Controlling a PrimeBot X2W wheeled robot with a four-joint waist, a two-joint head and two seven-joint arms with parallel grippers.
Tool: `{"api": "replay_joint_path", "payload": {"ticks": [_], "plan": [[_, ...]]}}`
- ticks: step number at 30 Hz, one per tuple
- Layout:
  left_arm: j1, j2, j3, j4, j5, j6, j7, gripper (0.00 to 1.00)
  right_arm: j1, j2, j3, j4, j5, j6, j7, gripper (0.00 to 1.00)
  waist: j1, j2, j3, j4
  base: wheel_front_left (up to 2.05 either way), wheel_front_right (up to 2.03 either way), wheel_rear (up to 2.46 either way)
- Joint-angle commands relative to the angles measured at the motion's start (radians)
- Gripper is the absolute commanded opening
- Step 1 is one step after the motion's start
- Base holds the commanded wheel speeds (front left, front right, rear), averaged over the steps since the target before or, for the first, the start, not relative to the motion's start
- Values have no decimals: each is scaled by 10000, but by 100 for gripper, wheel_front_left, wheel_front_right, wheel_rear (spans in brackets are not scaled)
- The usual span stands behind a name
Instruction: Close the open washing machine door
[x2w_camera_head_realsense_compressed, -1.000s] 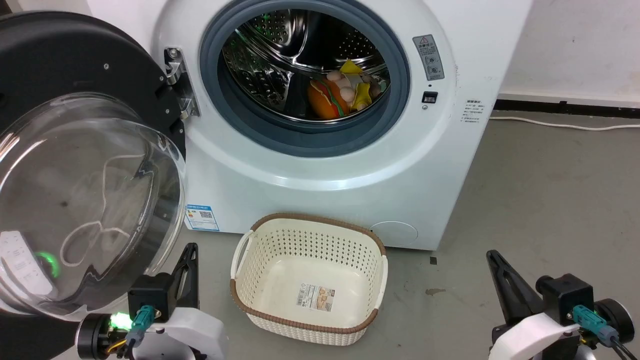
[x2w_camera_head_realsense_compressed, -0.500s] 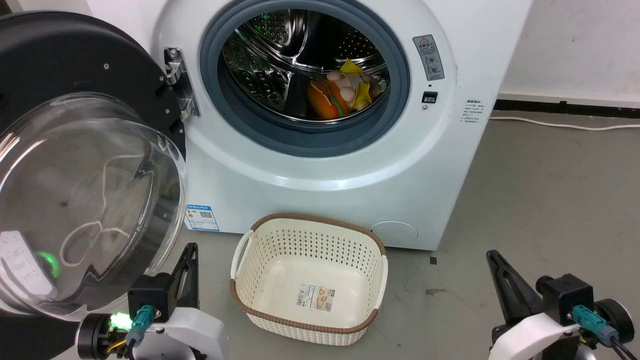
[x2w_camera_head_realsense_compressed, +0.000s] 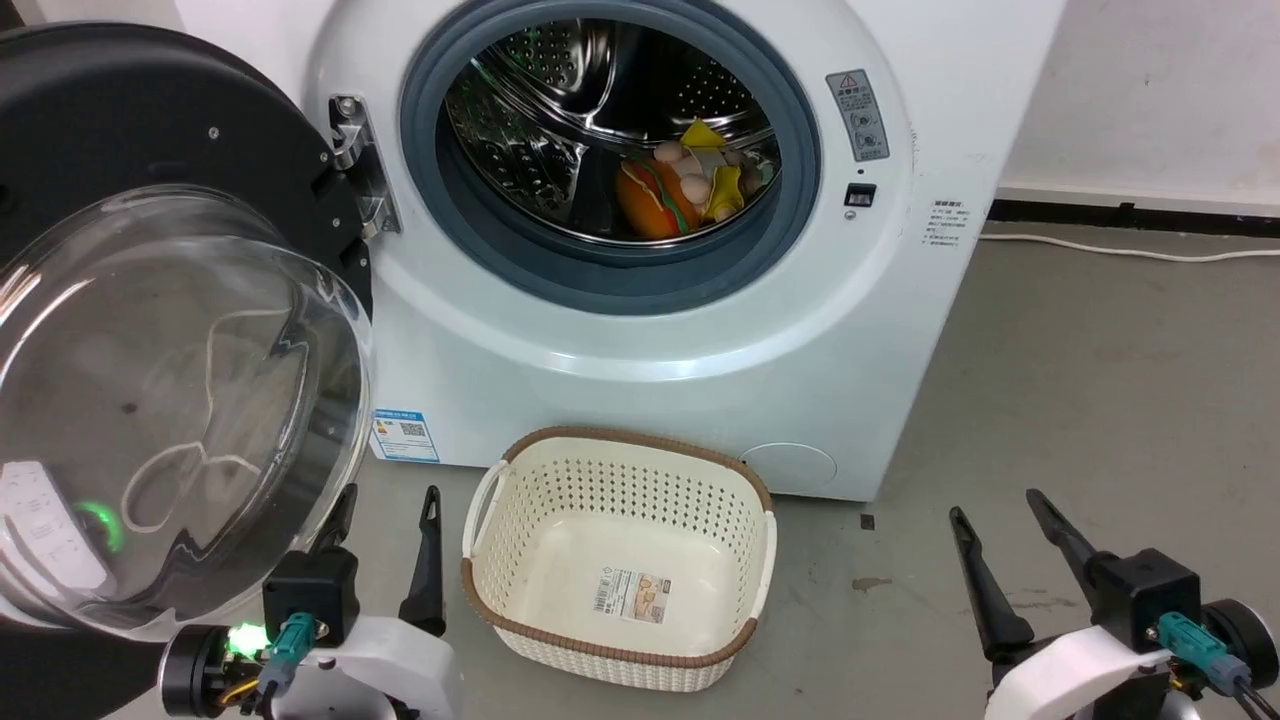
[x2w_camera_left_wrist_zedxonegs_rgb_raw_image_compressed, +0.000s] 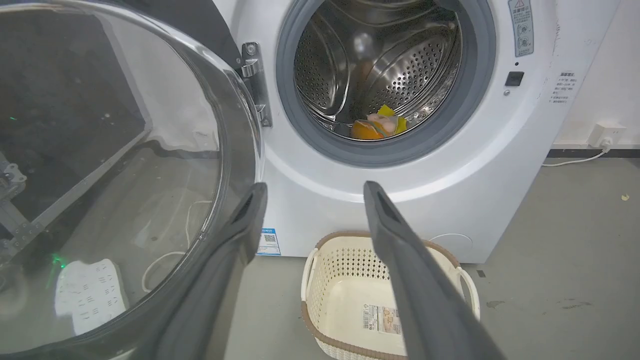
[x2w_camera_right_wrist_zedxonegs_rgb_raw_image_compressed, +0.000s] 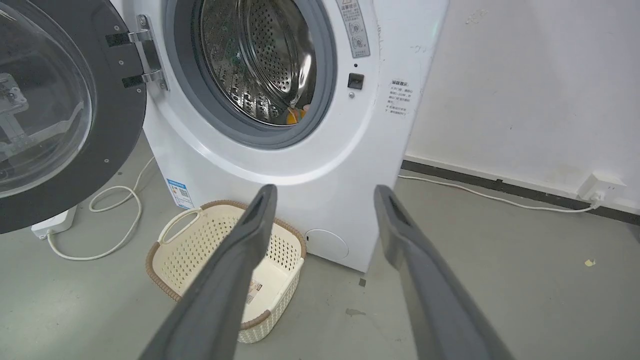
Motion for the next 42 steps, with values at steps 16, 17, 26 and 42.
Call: {"api": "replay_joint_path", "payload": {"ticks": [16,17,26,42], "plan": [[-85,8,-125,129,-66,-62,-448,100,79,9,-82,21,209,2,-441,100,0,0,-98,816,0,0,0],[-87,8,-137,140,-65,-70,-468,100,84,10,-83,22,215,2,-462,100,0,0,-108,901,0,0,0],[25,5,-43,53,-168,5,-699,100,-157,13,242,231,236,2,-692,100,0,0,-7,1527,0,0,0],[194,2,-69,-221,-326,293,-1075,100,-589,20,751,742,255,4,-1068,100,0,0,113,2339,-7,-7,-7]]}}
